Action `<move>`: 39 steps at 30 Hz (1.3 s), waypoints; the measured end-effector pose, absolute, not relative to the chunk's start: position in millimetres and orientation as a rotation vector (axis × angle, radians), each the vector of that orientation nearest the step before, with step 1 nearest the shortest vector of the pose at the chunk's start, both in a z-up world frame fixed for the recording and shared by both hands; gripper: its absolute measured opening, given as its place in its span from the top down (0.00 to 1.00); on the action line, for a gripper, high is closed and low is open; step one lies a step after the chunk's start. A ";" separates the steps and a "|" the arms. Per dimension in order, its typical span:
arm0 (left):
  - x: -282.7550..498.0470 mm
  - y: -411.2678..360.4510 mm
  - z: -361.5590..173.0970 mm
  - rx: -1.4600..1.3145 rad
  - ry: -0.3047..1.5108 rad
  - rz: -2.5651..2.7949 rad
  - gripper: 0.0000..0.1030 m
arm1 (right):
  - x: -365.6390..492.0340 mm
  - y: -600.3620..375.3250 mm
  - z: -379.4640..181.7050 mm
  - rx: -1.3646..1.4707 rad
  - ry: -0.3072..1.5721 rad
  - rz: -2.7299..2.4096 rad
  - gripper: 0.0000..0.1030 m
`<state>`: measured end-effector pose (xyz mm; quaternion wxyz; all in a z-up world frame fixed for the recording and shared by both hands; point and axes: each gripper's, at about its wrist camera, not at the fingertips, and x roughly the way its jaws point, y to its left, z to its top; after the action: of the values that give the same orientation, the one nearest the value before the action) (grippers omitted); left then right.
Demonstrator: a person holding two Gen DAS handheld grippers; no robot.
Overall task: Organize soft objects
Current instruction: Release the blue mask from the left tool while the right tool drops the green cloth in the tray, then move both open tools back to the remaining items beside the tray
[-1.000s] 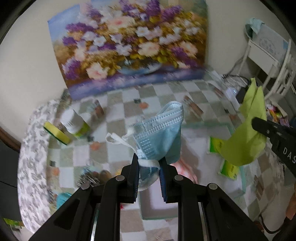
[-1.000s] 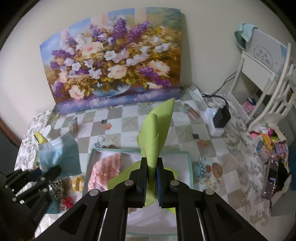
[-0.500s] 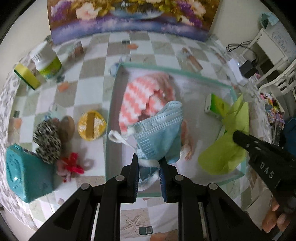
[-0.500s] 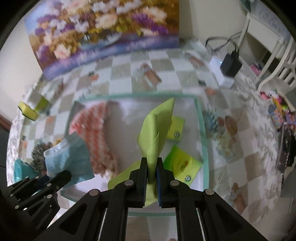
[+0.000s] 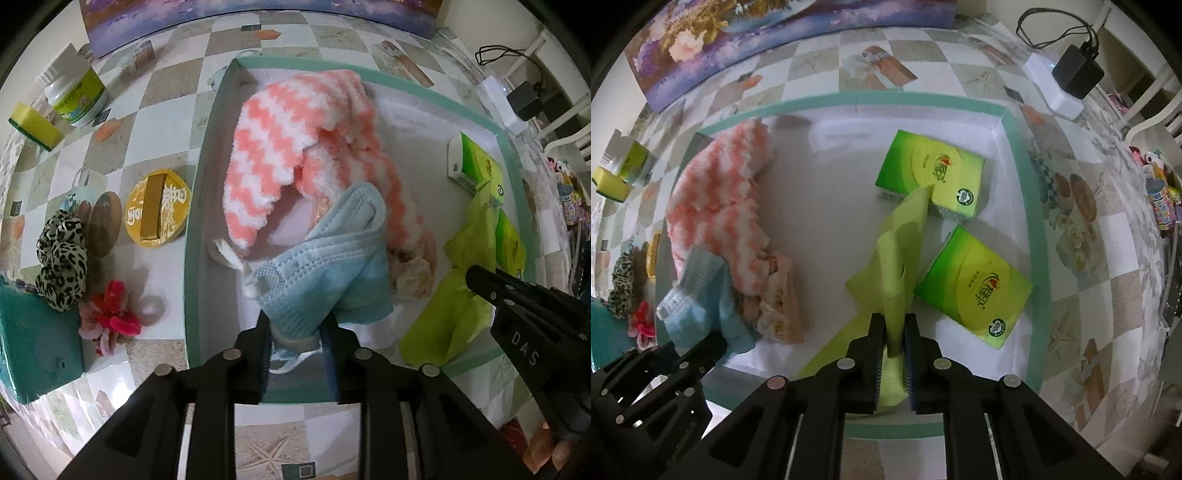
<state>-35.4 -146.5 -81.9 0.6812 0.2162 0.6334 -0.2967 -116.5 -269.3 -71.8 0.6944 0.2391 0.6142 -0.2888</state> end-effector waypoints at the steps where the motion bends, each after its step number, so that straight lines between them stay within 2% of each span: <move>1: -36.2 -148.5 -82.2 0.493 1.424 -0.663 0.68 | -116.0 -269.4 -72.3 0.531 1.375 -0.645 0.86; 3: -37.9 -150.3 -82.4 0.503 1.435 -0.660 0.64 | -115.3 -268.8 -72.7 0.522 1.386 -0.646 0.82; 5: -38.6 -151.6 -81.2 0.507 1.442 -0.656 0.63 | -114.4 -269.0 -70.6 0.510 1.390 -0.653 0.73; 9: -41.3 -154.5 -70.8 0.508 1.437 -0.666 0.62 | -113.6 -267.8 -58.7 0.493 1.373 -0.670 0.62; 11: -39.0 -157.7 -64.6 0.505 1.427 -0.676 0.56 | -111.7 -266.4 -50.1 0.482 1.359 -0.678 0.54; 14: -40.6 -158.1 -51.4 0.499 1.405 -0.690 0.49 | -111.0 -264.7 -34.2 0.459 1.326 -0.689 0.49; 21: -43.5 -159.9 -23.7 0.491 1.339 -0.720 0.43 | -111.9 -269.2 0.8 0.430 1.236 -0.709 0.48; 27: -25.9 -147.2 -3.6 0.400 1.278 -0.699 0.42 | -116.0 -268.0 24.2 0.422 1.161 -0.718 0.48; 39: 54.0 -61.1 12.7 0.176 1.240 -0.431 0.42 | -111.9 -264.8 27.2 0.397 1.162 -0.735 0.47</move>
<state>54.0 -61.1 12.7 0.7885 0.0819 0.5757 -0.2002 -111.9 -264.8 27.2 0.7549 0.1818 0.5325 -0.3368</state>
